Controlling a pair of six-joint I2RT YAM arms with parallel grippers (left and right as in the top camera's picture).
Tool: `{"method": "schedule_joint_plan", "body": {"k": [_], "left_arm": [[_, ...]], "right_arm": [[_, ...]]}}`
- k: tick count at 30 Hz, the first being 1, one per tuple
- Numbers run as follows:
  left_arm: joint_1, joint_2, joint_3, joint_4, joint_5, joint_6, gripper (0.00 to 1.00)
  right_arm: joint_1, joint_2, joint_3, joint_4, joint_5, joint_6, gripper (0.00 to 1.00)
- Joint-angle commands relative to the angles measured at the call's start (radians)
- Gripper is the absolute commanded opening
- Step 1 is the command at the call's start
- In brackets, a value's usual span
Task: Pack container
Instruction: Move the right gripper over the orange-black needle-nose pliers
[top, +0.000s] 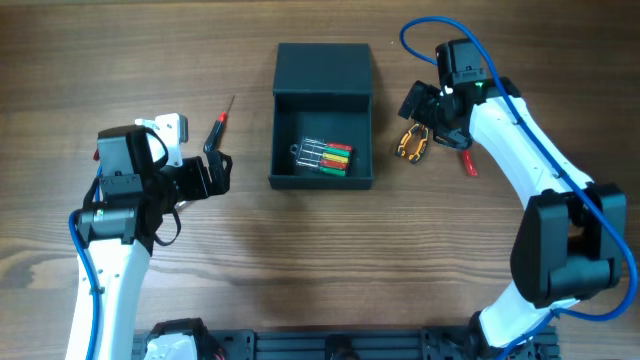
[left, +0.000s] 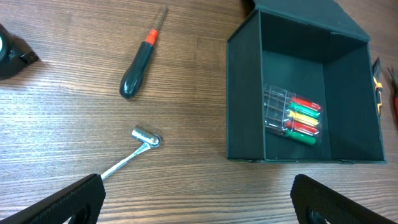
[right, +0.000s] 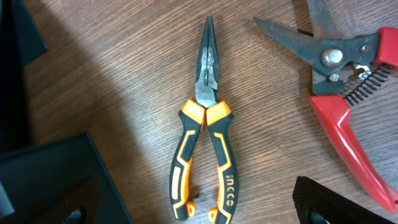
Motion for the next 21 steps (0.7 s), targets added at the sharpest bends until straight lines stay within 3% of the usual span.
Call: {"method": "schedule_joint_plan", "body": {"k": [1,7,21], "left_arm": [[0.003,0.002,0.017,0.000,-0.005,0.015,1.00],[0.003,0.002,0.017,-0.011,-0.005,0.015,1.00],[0.003,0.002,0.017,-0.012,-0.005,0.014,1.00]], "right_arm": [[0.002,0.082,-0.006,0.003,0.000,0.026,0.99],[0.002,0.150,-0.006,0.017,-0.006,0.026,0.99],[0.001,0.156,0.005,0.048,0.002,-0.019,0.89]]}}
